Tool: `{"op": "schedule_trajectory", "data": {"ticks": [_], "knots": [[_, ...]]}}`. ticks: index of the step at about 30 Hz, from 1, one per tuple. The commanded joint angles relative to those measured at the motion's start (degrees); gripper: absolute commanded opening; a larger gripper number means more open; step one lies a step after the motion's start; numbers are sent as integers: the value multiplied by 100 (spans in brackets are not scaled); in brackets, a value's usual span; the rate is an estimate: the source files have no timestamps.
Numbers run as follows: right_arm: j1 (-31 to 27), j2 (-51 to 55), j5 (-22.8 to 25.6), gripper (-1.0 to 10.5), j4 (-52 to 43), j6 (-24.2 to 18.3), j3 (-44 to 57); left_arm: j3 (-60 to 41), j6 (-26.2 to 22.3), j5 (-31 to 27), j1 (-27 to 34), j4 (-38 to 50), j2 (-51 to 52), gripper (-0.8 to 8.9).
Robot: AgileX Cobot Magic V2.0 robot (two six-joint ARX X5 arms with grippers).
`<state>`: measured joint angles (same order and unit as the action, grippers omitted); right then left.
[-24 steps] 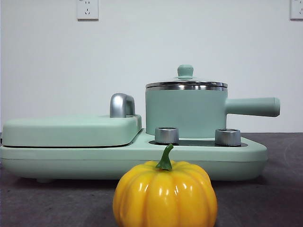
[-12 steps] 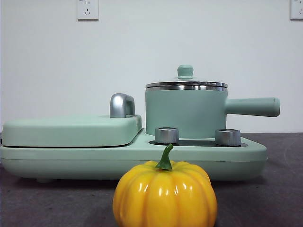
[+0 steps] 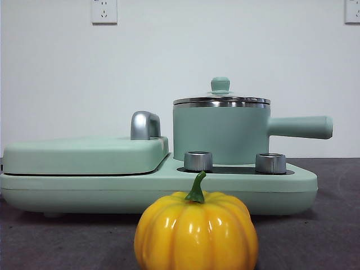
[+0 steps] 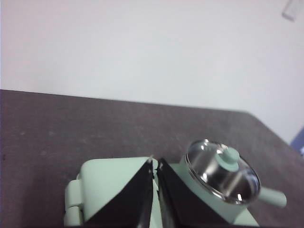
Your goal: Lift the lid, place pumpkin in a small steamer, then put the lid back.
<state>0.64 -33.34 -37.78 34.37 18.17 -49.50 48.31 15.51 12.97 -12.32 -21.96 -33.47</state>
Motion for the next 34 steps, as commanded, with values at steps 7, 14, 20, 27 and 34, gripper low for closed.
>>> {"op": "schedule_trajectory", "data": {"ticks": [7, 14, 20, 27, 34], "knots": [[37, -404, -267, 195, 181, -715, -367, 1224, -699, 1034, -326, -684, -1475, 89], [35, -404, -221, 502, 186, -719, -367, 1947, -695, 1110, -673, -750, -2529, 416], [35, -404, -214, 520, 186, -820, -367, 2430, -719, 1110, -957, -841, -3279, 598], [37, -404, -109, 520, 170, -837, -367, 2949, -782, 1110, -1285, -852, -4135, 597], [37, -402, -101, 519, 177, -837, -367, 3748, -1086, 1040, -1615, -892, -5305, 594]]}}
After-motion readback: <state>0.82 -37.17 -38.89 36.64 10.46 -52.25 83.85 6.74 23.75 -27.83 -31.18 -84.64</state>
